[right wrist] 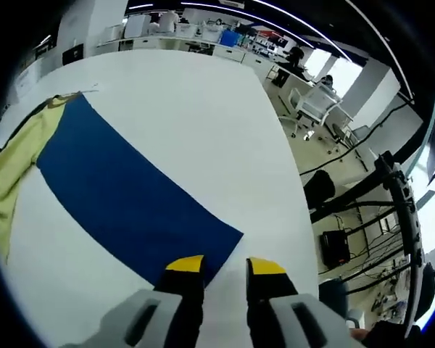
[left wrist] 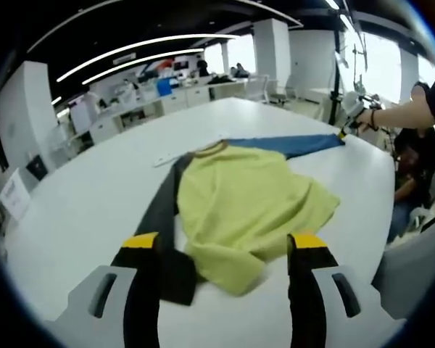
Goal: Fold the garment on the visible template until the final outline fits inside the template.
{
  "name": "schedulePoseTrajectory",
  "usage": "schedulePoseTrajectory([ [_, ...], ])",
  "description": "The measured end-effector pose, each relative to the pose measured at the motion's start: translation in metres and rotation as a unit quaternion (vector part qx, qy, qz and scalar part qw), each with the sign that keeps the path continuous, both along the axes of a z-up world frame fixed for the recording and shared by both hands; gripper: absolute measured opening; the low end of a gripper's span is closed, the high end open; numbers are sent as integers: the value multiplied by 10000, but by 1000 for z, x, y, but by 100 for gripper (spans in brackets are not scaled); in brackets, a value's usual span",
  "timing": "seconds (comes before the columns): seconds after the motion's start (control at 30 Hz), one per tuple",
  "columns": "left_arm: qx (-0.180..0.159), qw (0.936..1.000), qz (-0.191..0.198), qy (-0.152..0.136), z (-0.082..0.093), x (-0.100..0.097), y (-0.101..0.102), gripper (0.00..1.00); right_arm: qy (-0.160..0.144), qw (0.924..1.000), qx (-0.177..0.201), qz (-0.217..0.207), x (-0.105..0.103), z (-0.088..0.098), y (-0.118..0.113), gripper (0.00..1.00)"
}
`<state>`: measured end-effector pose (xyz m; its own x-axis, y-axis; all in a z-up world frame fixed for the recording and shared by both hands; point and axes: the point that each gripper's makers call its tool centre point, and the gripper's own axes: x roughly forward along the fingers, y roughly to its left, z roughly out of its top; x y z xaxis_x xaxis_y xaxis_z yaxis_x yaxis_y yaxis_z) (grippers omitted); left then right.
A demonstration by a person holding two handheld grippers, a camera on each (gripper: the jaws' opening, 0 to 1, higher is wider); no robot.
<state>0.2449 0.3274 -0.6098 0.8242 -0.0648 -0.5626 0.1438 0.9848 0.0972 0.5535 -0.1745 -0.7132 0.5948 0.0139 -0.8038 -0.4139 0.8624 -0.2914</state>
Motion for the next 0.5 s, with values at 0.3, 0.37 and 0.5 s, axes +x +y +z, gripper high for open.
schedulePoseTrajectory([
  [0.3,-79,10000,20,-43,1,4,-2,67,-56,9982,507,330,-16,21,35,29],
  [0.37,-115,9999,41,-53,1,3,-2,67,7,9969,579,530,-25,25,47,35],
  [0.5,-179,9998,73,-23,-5,1,-2,67,65,9943,704,798,-44,32,70,42],
])
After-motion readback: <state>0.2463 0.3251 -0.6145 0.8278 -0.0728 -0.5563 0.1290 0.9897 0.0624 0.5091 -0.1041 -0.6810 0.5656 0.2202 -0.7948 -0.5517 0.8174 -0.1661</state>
